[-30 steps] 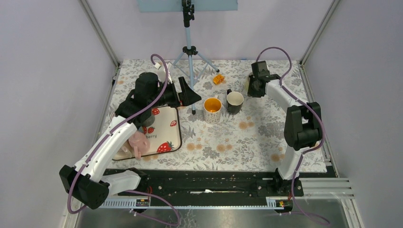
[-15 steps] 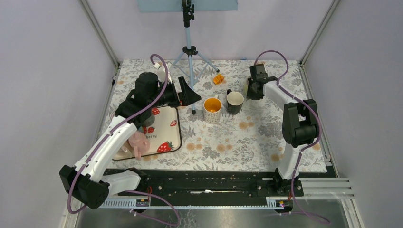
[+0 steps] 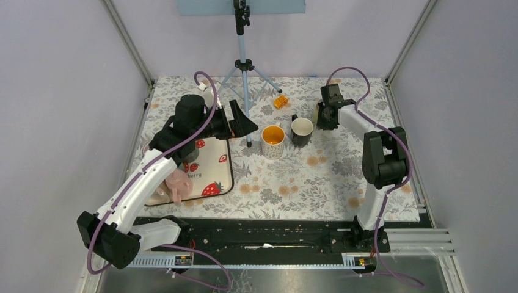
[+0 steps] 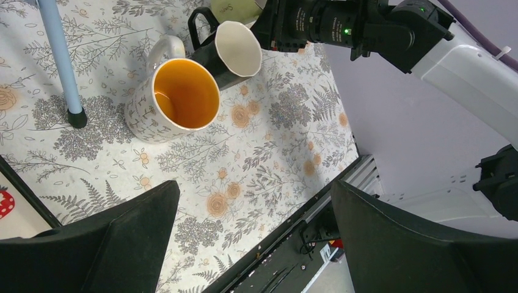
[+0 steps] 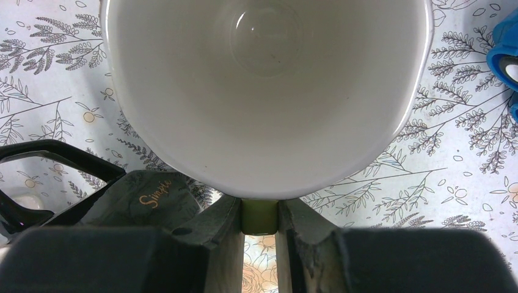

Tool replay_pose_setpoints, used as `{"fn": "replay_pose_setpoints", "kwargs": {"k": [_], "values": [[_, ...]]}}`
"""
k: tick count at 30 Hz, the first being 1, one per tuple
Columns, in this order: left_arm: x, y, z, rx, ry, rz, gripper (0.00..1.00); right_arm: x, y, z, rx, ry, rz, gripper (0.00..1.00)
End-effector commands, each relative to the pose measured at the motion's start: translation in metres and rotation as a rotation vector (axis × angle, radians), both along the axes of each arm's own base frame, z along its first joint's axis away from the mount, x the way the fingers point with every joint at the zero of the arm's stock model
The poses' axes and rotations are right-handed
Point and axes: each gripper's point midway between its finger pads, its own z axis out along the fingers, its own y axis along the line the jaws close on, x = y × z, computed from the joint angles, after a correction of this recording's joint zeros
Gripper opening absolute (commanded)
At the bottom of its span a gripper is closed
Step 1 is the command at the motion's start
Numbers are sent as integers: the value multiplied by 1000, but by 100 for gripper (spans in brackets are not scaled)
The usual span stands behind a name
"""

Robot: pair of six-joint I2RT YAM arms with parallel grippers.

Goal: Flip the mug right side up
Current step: Place the cup at the center of the board.

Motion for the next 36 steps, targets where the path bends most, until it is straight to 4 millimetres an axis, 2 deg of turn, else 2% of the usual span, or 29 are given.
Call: {"fn": "replay_pose_setpoints", "kwargs": {"k": [1,12,21,28,32,36], "values": [[2,-2,5,-14,-24,2,99,16,0,12,2,-66,2,8],[1,-3,-2,-14,-2,-1,99,13,1,18,3,-55,3,39],[1,-3,-5,-14,7,0,99,12,1,22,11,-61,3,48],[2,-2,-8,-6,11,9,99,9,-2,41,6,-88,-13,53],[3,-1,-11,2,20,16,99,4,-6,56,1,-109,-30,61],[5,2,-16,12,32,39,99,-2,-10,68,-3,-124,-48,74]]}}
